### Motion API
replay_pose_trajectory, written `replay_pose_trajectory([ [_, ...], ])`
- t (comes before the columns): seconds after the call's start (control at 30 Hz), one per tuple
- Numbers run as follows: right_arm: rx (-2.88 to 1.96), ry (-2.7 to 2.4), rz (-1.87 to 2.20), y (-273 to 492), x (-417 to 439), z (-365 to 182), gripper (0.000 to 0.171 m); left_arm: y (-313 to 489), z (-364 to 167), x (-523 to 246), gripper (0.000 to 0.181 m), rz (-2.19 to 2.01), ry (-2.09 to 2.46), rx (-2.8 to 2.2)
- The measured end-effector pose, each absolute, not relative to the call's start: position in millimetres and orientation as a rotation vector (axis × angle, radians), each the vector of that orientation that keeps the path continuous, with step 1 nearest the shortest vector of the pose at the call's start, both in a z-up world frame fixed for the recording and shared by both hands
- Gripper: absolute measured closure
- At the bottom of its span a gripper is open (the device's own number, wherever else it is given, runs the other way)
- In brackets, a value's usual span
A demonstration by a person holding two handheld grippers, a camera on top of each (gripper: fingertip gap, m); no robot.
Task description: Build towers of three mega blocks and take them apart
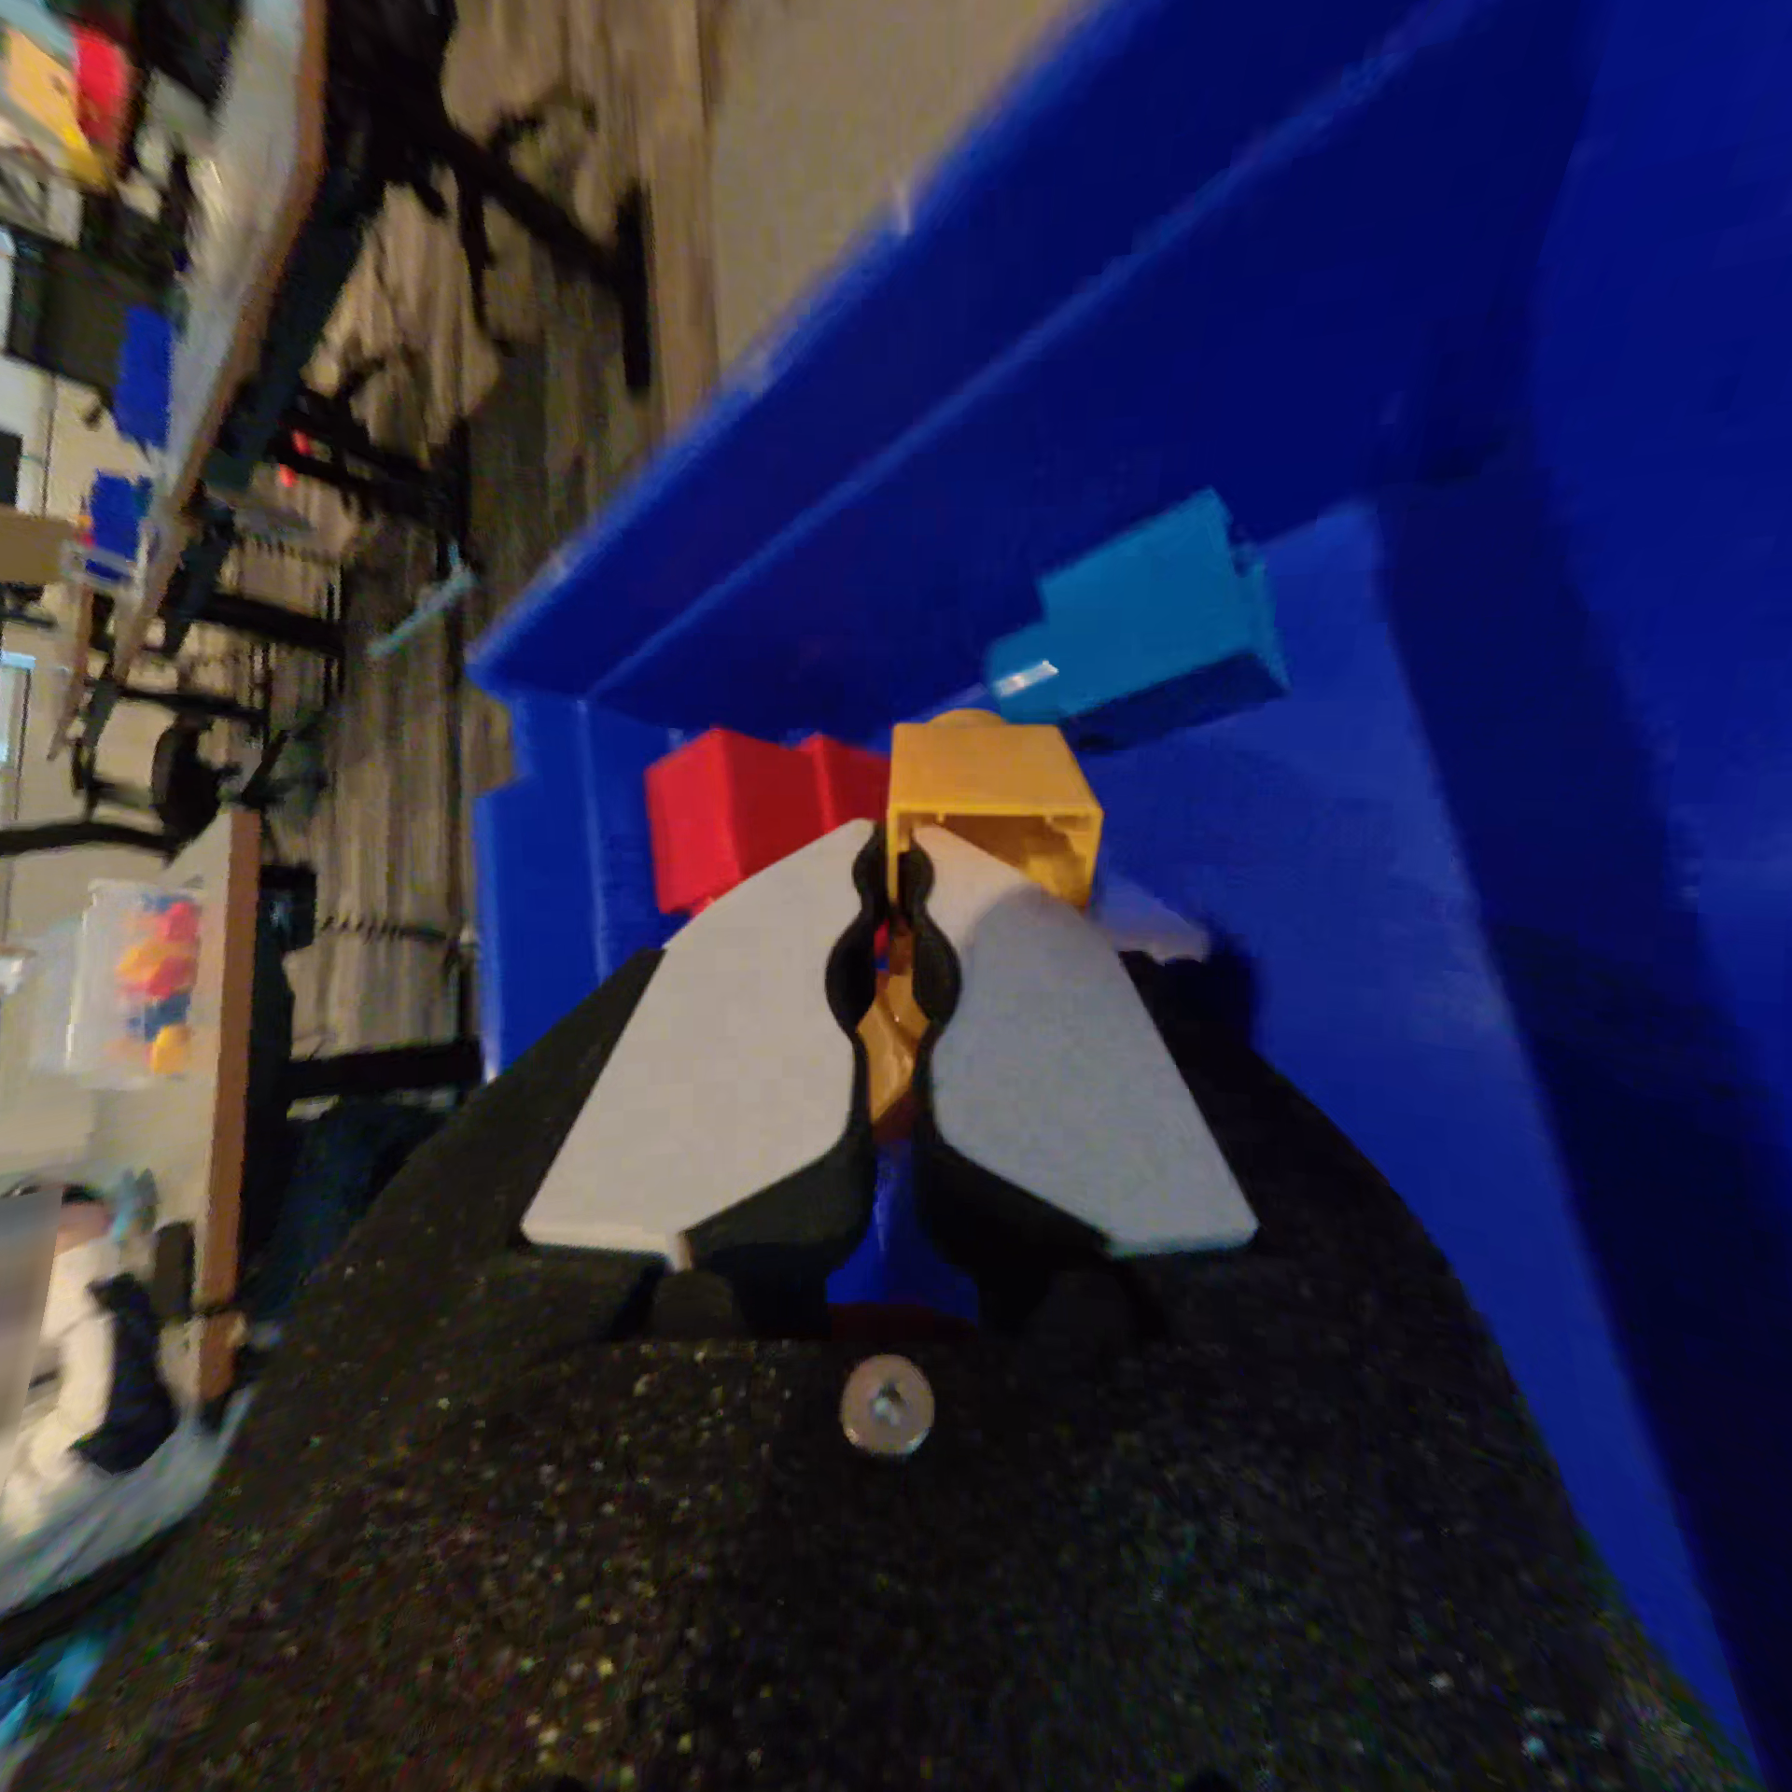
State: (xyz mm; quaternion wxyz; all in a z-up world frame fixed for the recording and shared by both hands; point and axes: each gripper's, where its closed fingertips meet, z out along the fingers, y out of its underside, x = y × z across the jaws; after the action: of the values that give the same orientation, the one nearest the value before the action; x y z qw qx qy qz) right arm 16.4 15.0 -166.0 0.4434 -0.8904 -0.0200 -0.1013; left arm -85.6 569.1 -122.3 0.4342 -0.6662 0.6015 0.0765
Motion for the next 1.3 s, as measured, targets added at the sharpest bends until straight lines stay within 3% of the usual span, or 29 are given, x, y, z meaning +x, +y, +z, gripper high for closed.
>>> replay_pose_trajectory([
  [0.2,-2.199,-0.011,-0.212,18,20,-164,0.171,489,-15,-58,0.180,-0.146,1.332,-1.363],
  [0.4,-2.052,0.030,-0.113,34,24,-142,0.170,315,52,-14,0.180,-0.661,1.202,-0.904],
  [0.57,-1.717,0.162,0.320,62,16,-89,0.162,193,21,12,0.180,-0.989,1.120,-0.704],
  [0.77,-1.329,0.293,0.949,84,27,-35,0.122,117,-22,25,0.180,-1.104,1.154,-0.624],
  [0.83,-1.291,0.296,1.012,81,27,-35,0.117,102,-28,27,0.180,-1.108,1.194,-0.586],
  [0.97,-1.272,0.314,1.048,76,24,-41,0.116,82,-36,30,0.180,-1.152,1.256,-0.535],
  [1.03,-1.255,0.309,1.037,73,24,-39,0.131,76,-44,33,0.180,-1.168,1.310,-0.528],
  [1.17,-1.336,0.297,0.981,74,25,-48,0.133,75,-54,35,0.179,-1.198,1.374,-0.536],
  [1.3,-1.503,0.206,0.796,69,25,-58,0.135,77,-66,36,0.155,-1.246,1.498,-0.579],
])
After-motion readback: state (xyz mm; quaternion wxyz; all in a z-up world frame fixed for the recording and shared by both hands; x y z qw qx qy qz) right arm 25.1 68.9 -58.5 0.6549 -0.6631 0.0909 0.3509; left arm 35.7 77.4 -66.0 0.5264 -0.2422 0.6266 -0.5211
